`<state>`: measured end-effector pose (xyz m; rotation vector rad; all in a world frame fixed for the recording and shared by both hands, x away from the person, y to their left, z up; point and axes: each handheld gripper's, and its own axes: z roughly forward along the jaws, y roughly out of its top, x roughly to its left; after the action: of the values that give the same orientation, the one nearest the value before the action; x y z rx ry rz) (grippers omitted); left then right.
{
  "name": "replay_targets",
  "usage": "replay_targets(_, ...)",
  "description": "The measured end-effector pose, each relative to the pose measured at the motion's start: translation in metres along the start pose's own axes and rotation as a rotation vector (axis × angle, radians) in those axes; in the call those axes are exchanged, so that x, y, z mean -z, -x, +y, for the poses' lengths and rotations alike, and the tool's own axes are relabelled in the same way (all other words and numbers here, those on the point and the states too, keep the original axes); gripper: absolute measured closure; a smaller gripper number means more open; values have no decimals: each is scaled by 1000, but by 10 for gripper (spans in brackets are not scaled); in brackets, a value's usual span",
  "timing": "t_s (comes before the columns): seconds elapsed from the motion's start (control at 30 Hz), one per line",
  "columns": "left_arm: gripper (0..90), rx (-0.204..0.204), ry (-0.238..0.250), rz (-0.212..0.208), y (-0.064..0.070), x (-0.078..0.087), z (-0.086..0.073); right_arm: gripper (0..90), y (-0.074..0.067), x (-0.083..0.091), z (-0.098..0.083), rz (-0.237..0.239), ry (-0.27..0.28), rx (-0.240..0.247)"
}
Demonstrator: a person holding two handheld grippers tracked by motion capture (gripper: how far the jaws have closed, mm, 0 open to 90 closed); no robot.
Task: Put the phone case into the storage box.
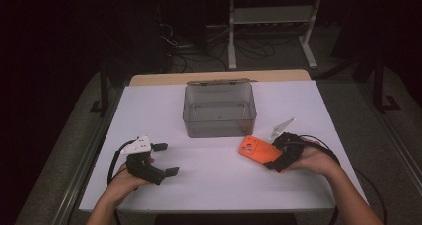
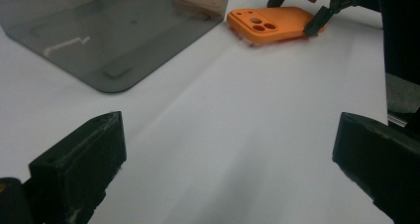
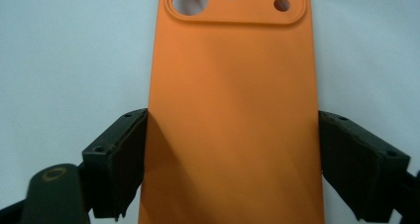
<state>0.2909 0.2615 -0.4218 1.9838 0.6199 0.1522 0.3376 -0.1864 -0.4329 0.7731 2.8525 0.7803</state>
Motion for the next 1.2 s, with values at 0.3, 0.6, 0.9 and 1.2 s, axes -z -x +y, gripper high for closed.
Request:
replay_targets(0.3,0,-4,6,9,0,1,0,160,-4,11,4,2,16,15)
replay_targets(0.6,0,-5,12,11,0,1,0,159,-6,16,8,12,17,15)
replay_targets(0.9,0,-6,15,12,0,1,0,159,-9,20,13,13,27,19)
replay_targets(1.2,0,-6,18,16,0,1,-1,159,-12,21,17,20,21,32)
